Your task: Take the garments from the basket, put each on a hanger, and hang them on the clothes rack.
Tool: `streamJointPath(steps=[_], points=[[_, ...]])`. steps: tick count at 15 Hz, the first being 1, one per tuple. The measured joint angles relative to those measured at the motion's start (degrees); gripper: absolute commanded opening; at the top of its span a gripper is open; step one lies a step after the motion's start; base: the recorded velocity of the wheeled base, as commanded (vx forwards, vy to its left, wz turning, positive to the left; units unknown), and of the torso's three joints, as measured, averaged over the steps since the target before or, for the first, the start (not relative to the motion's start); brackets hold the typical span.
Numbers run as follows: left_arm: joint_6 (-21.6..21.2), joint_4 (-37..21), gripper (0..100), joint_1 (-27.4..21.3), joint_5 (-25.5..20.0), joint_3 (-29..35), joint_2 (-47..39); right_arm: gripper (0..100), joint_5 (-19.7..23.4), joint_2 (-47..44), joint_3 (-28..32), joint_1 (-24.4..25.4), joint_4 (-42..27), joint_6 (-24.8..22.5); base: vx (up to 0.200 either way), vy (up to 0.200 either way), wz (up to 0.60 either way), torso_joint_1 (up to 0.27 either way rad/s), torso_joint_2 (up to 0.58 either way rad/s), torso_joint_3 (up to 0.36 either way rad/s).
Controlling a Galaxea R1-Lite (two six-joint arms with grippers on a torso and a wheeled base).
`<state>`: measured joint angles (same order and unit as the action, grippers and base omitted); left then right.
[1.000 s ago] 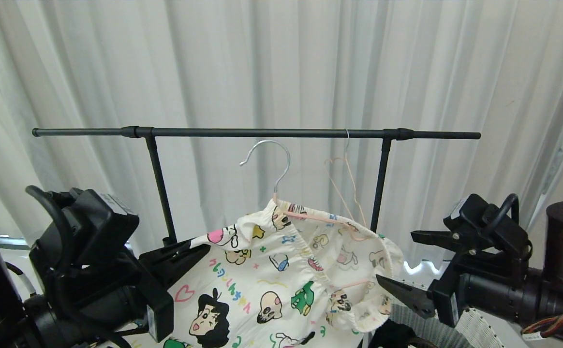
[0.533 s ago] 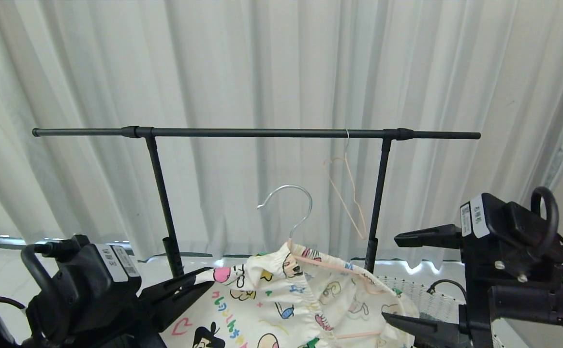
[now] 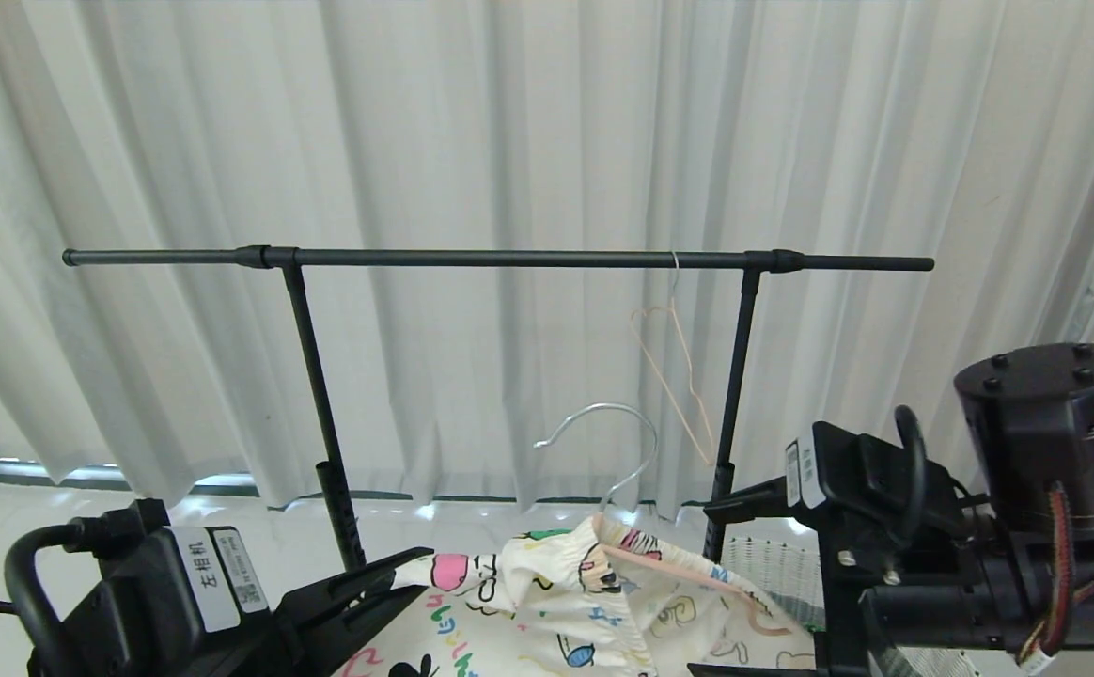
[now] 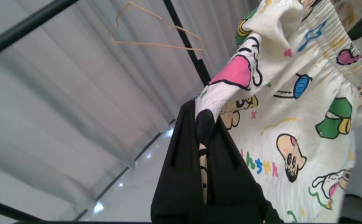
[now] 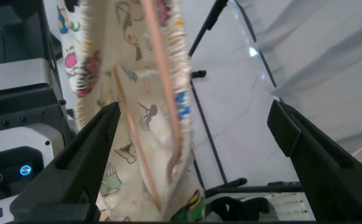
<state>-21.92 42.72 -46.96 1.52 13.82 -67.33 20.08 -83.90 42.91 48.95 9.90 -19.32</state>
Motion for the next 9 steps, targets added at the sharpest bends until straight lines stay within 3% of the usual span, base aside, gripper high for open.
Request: streamJointPath(steps=[5,9], points=[[-0.24,-0.02,0,-0.26,0.02,0.39,0.07,100,-0.24,-3.47,0.02,0.04,-2.71,0.44,0.0,0.0,0.0,0.0,0.0,0.0],[-0.3,-0.02,0,-0.23,0.04,0.52,0.1,100,-0.87,-4.85,1.18,-0.18,-2.88,4.11,0.0,0.0,0.0,0.0,0.0,0.0]])
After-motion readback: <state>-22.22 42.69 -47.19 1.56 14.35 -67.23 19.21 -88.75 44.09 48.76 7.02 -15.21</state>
